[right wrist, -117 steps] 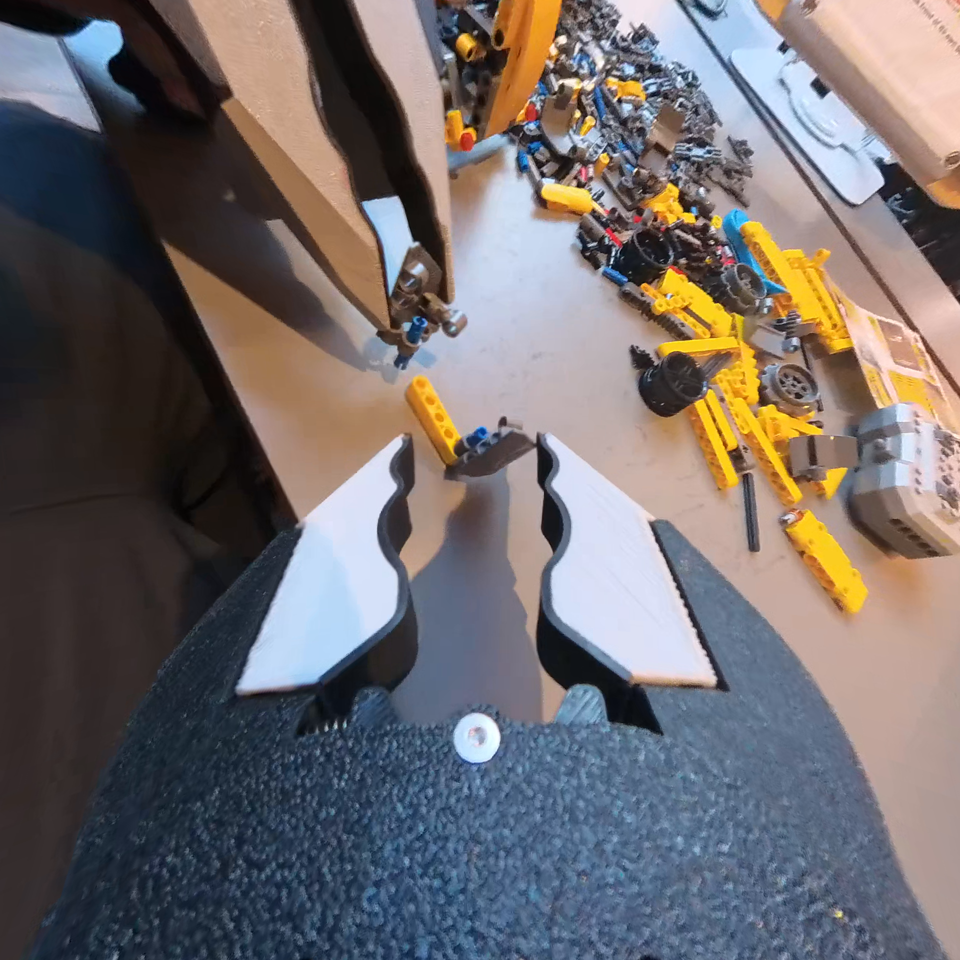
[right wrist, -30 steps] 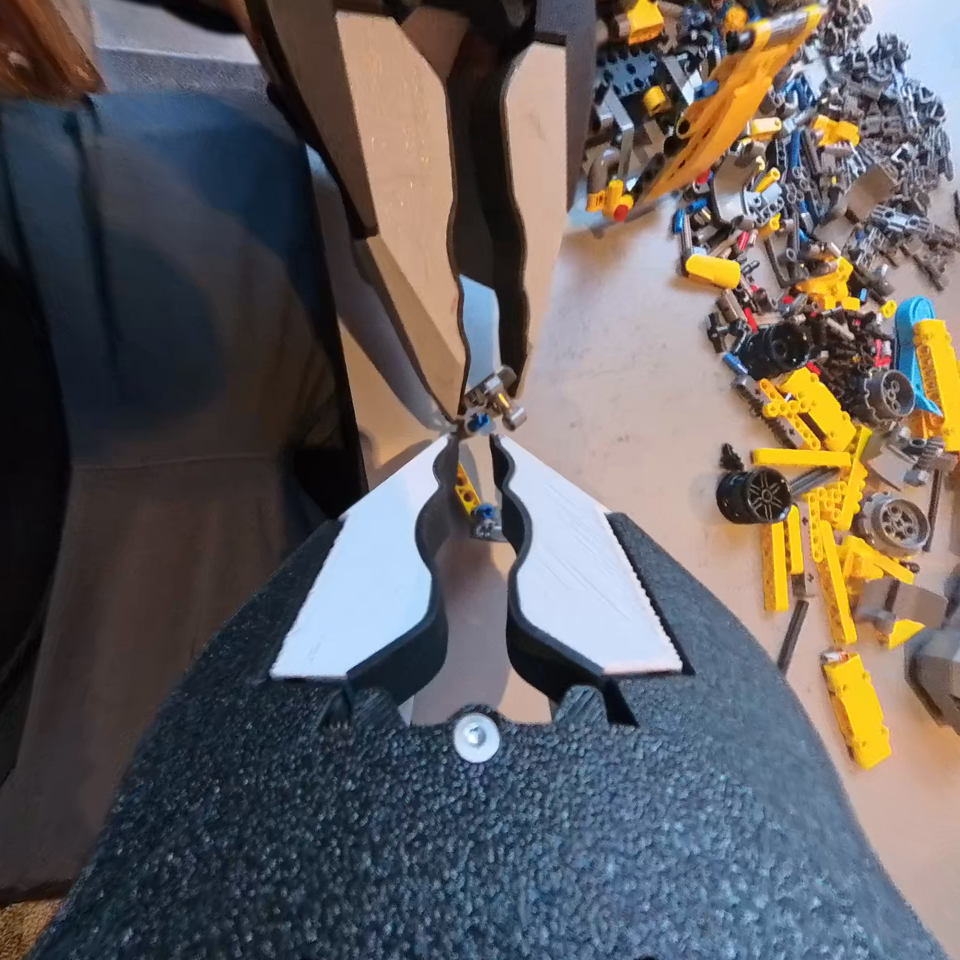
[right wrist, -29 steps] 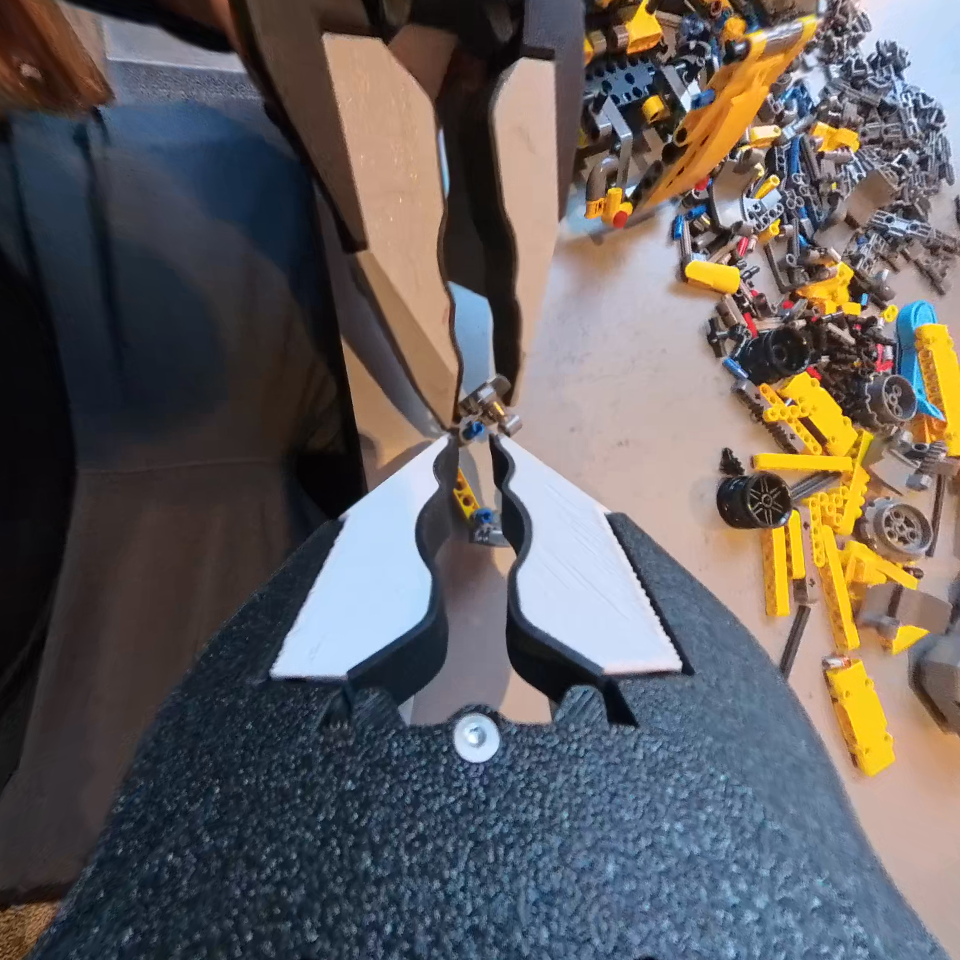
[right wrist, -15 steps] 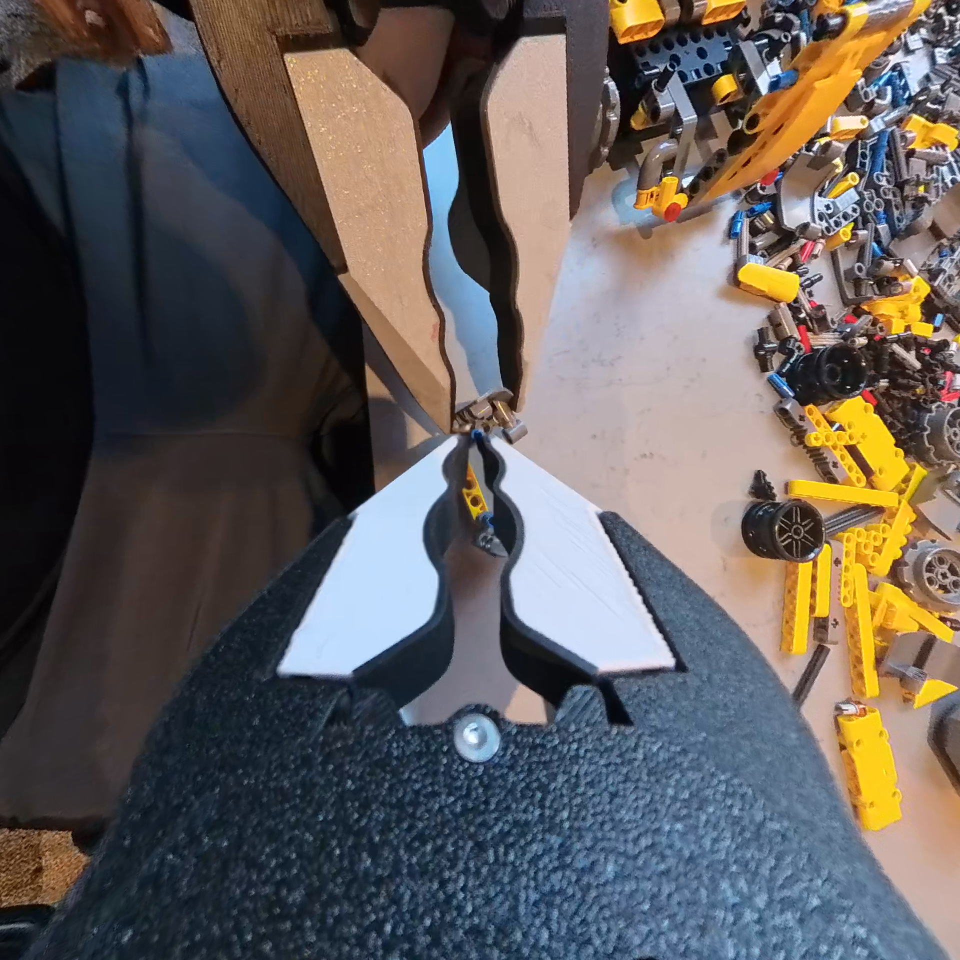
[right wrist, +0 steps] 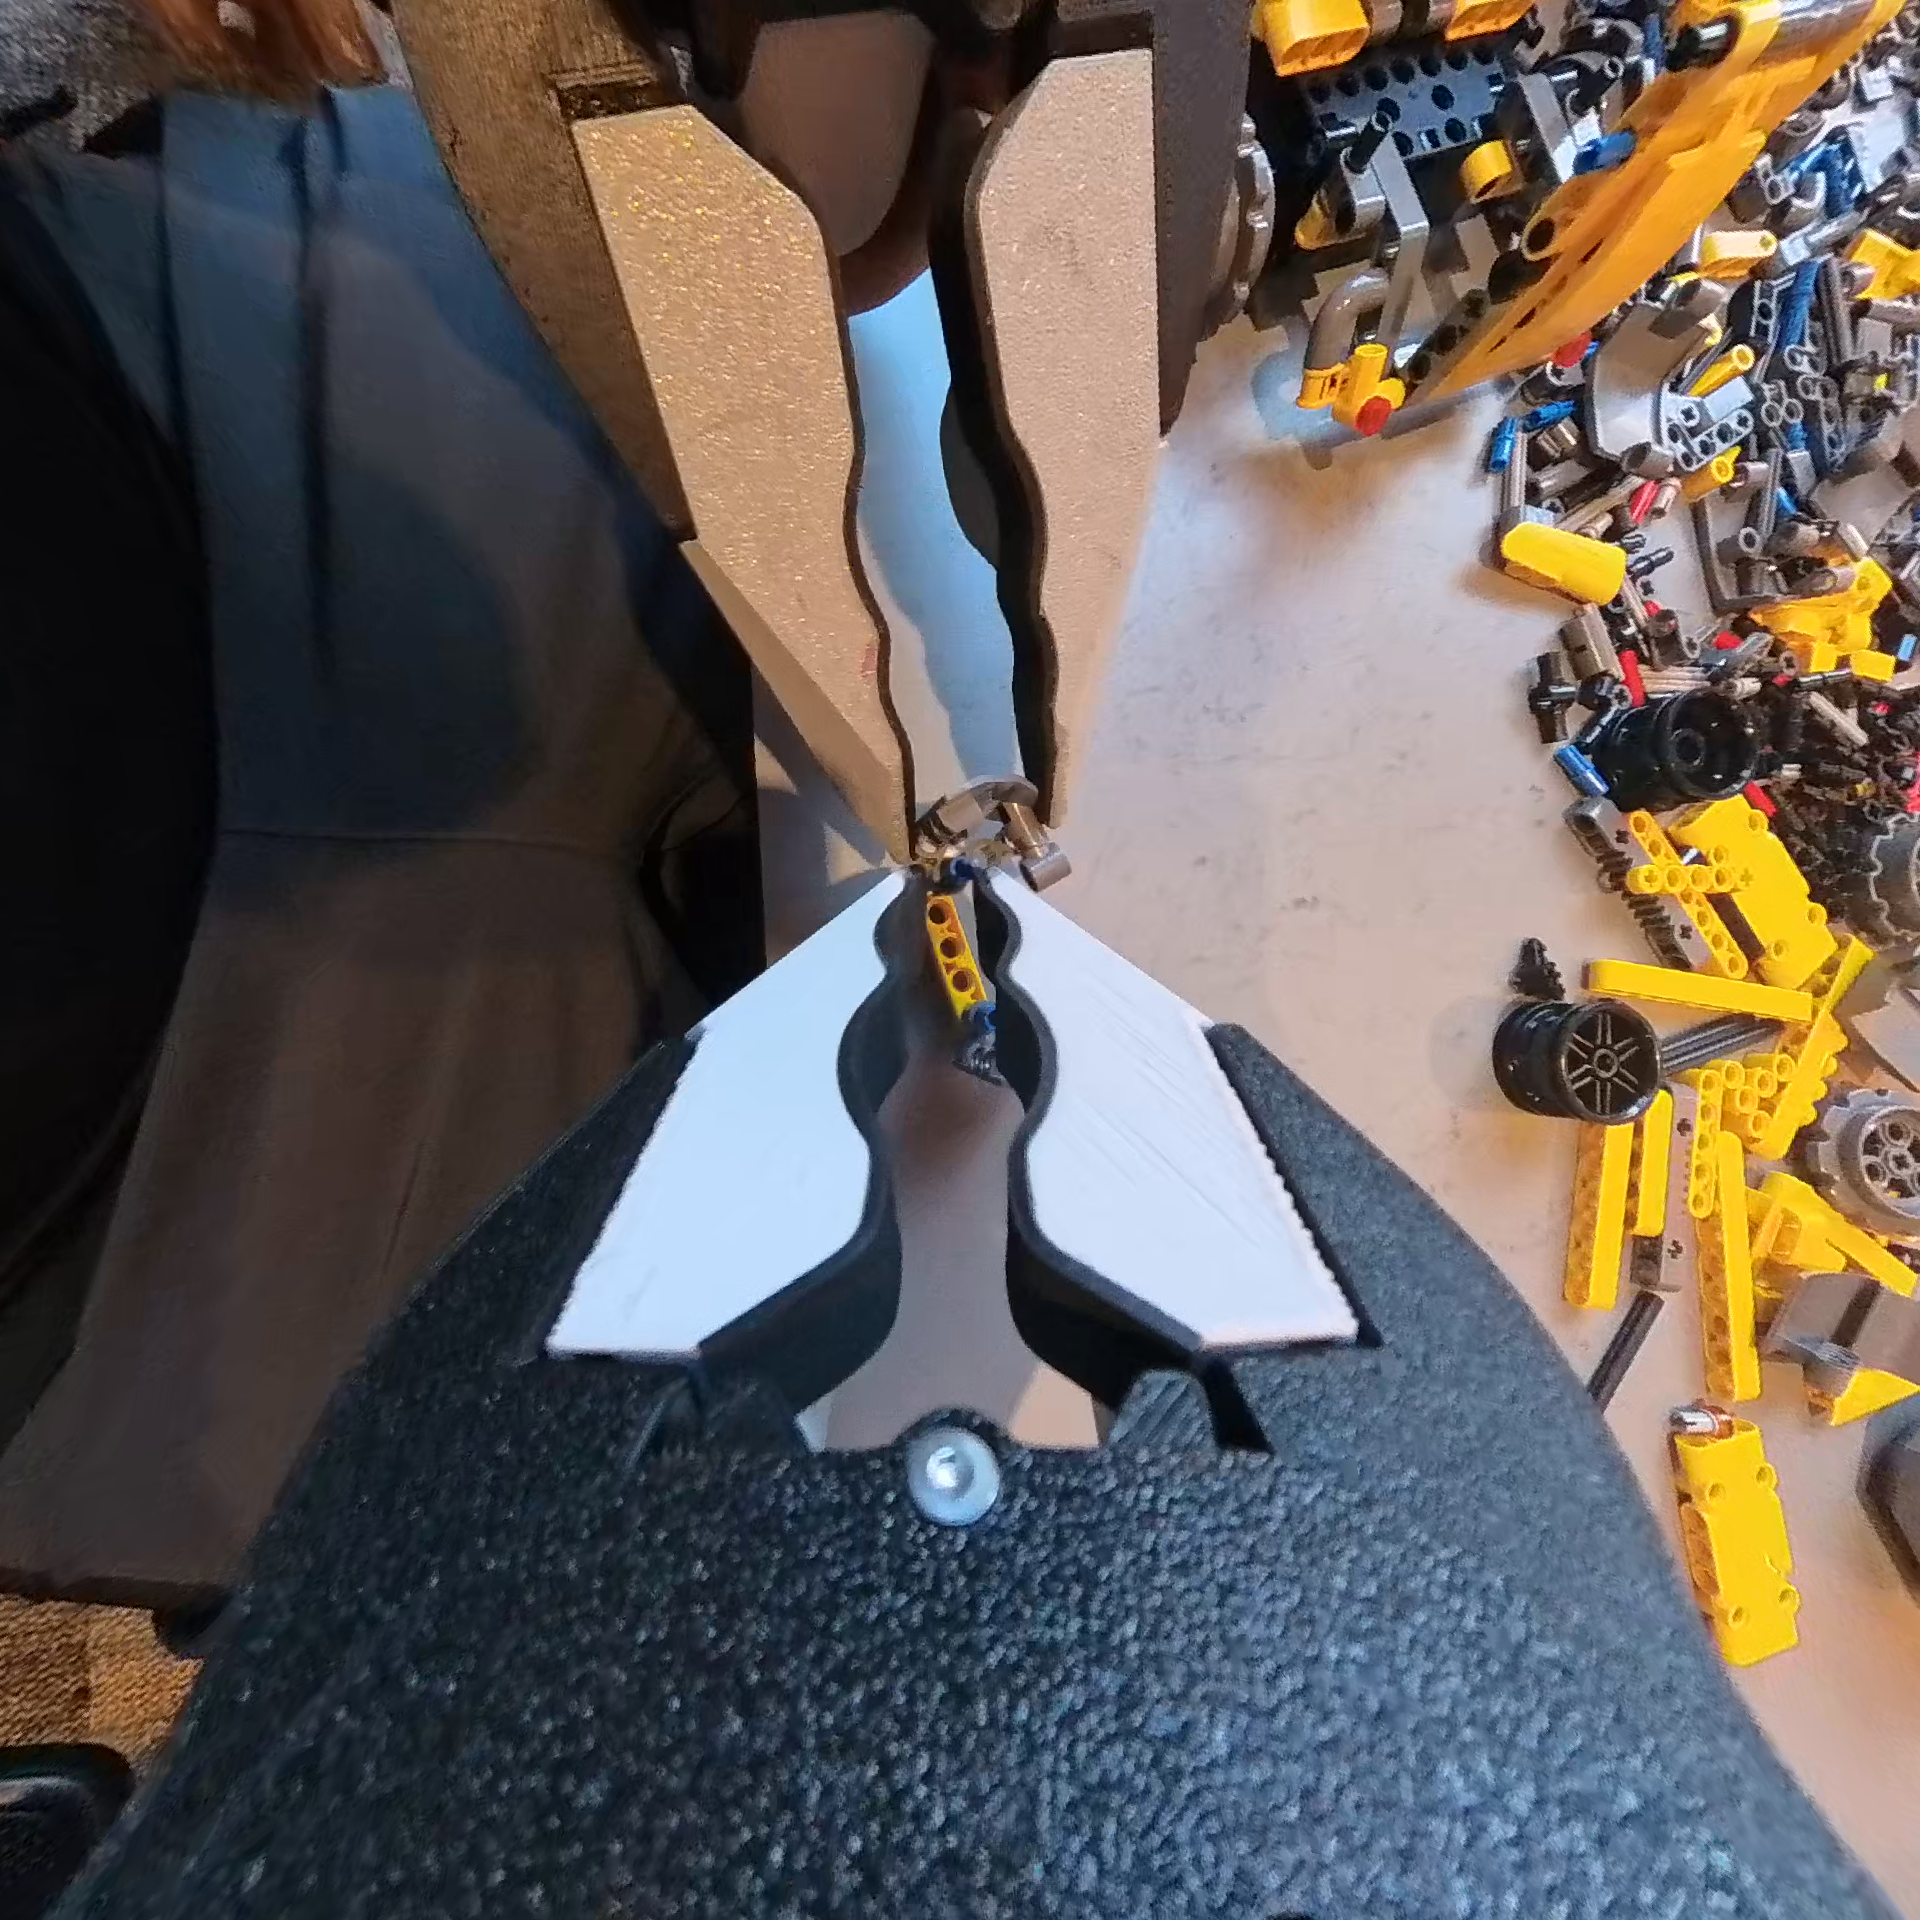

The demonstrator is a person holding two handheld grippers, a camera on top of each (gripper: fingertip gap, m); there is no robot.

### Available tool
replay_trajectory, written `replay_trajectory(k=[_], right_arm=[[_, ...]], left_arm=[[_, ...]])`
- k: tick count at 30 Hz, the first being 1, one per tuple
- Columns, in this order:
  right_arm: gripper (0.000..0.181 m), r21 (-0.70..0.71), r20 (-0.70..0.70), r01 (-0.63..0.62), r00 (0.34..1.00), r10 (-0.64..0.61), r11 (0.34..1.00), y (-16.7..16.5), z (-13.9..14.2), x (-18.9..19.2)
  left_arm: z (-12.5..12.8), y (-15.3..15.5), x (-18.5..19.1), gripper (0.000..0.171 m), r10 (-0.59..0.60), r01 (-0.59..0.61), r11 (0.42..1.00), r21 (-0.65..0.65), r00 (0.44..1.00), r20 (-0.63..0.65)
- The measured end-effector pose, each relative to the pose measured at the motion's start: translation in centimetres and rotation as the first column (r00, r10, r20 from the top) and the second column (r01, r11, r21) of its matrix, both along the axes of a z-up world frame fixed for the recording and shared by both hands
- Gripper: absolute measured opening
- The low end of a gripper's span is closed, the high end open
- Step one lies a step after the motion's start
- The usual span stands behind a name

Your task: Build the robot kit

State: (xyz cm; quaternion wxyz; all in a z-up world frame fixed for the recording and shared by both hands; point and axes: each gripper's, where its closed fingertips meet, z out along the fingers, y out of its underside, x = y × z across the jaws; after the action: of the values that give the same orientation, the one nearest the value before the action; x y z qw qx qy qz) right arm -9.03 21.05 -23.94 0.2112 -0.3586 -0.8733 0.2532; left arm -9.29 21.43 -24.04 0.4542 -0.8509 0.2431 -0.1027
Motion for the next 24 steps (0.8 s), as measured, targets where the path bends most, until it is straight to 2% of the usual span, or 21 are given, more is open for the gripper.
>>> replay_trajectory(k=[10,24], right_arm=[[0.005,0.017,0.027,-0.003,1.000,0.002,1.000,-0.05,-0.52,-0.26],[0.004,0.032,0.040,0.002,0.999,-0.004,0.999,-0.08,-0.89,-0.37]], left_arm=[[-0.15,-0.06,0.06,0.023,-0.010,0.011,1.000,0.009,0.999,-0.043],[-0.52,-0.08,-0.05,0.023,-0.010,0.010,1.000,-0.001,0.999,-0.035]])
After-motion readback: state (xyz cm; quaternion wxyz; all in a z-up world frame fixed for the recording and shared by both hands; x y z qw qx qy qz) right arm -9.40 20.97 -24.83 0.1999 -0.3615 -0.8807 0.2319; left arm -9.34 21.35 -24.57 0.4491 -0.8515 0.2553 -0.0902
